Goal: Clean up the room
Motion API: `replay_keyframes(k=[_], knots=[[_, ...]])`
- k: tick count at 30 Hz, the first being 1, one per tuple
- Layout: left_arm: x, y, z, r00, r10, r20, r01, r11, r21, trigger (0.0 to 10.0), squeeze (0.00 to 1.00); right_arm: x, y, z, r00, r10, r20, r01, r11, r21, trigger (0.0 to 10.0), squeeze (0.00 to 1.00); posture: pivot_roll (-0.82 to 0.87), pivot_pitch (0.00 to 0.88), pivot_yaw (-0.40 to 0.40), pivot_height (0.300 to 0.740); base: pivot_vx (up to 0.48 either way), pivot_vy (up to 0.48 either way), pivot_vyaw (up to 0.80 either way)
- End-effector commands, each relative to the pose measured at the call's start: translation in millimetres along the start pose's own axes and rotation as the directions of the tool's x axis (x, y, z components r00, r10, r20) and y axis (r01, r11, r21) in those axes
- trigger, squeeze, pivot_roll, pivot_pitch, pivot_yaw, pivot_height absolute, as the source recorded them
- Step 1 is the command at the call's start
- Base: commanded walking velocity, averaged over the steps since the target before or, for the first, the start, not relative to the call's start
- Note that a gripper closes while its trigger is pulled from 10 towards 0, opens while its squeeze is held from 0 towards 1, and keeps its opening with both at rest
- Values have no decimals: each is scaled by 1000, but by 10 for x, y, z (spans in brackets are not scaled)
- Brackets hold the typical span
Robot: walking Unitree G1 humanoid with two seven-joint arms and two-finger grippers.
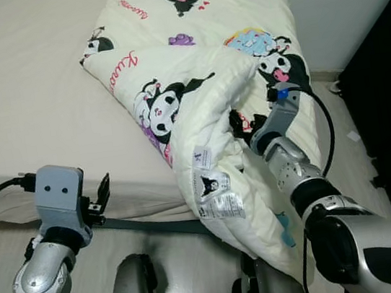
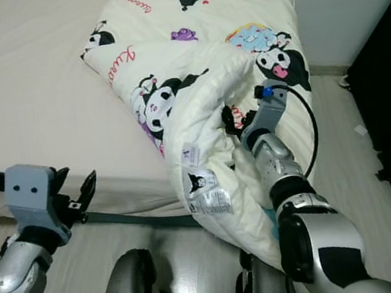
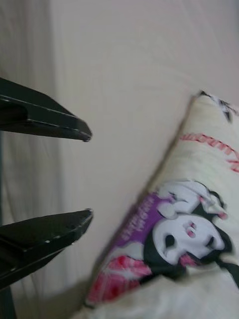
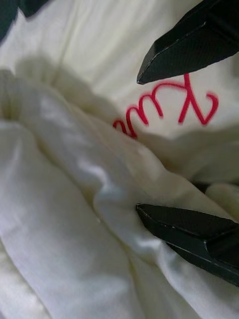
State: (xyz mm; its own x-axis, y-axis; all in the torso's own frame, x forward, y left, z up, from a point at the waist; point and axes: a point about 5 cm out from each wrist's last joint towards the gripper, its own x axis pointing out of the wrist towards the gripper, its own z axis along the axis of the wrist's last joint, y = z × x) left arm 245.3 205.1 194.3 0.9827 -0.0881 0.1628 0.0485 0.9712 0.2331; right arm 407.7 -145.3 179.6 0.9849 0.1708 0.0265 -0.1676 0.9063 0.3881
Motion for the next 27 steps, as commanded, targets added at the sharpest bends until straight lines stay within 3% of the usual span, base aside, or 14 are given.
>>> replay_keyframes(k=[1, 3, 4, 11, 12, 14, 15, 17, 18, 19, 27], knots=[[-41, 22, -13, 1000, -4, -18, 5, 1000, 16, 10000, 0, -19, -14, -107, 999, -1, -52, 2, 1000, 8, 10000, 1000, 268, 398, -117, 594, 0, 0, 0], [-74, 45, 12, 1000, 2, -20, -1, 1000, 26, 10000, 0, -1, 64, -156, 997, 22, -80, -21, 1000, 19, 10000, 1000, 282, 411, -121, 594, 0, 0, 0], [-90, 57, 38, 1000, 2, -19, -2, 999, 34, 10000, 0, 18, 116, -153, 996, 34, -82, -31, 999, 42, 10000, 0, 285, 412, -122, 594, 0, 0, 0], [-120, 51, 117, 1000, -21, -19, 22, 999, 43, 10000, 0, 56, 169, -48, 998, 63, -26, -59, 990, 128, 10000, 0, 289, 410, -122, 594, 0, 0, 0], [-122, 30, 124, 999, -37, -18, 38, 999, 39, 10000, 0, 55, 167, -41, 997, 68, -19, -65, 990, 128, 8745, 0, 288, 409, -121, 594, 0, 0, 0], [-125, 17, 128, 999, -49, -18, 49, 998, 35, 10000, 0, 54, 166, -38, 997, 72, -16, -69, 990, 126, 8745, 0, 288, 409, -121, 594, 0, 0, 0], [-130, 0, 125, 998, -64, -21, 64, 997, 34, 10000, 0, 52, 162, -36, 997, 76, -13, -74, 989, 127, 3020, 0, 287, 409, -119, 594, 0, 0, 0], [-130, 0, 125, 998, -64, -21, 64, 997, 34, 10000, 0, 52, 162, -36, 997, 76, -13, -74, 989, 127, 3020, 0, 287, 409, -119, 594, 0, 0, 0], [-134, -11, 120, 997, -74, -24, 75, 997, 34, 10000, 0, 51, 159, -34, 997, 78, -11, -76, 989, 128, 1020, 0, 287, 409, -119, 594, 0, 0, 0], [-138, -26, 120, 996, -89, -27, 90, 996, 25, 10000, 0, 52, 161, -27, 996, 86, -8, -84, 988, 127, 0, 0, 282, 409, -117, 594, 0, 0, 0], [-176, -201, 166, 968, -252, -17, 251, 967, -47, 10000, 0, 55, 185, -14, 993, 119, -4, -118, 986, 121, 0, 0, 275, 410, -121, 594, 0, 0, 0]])
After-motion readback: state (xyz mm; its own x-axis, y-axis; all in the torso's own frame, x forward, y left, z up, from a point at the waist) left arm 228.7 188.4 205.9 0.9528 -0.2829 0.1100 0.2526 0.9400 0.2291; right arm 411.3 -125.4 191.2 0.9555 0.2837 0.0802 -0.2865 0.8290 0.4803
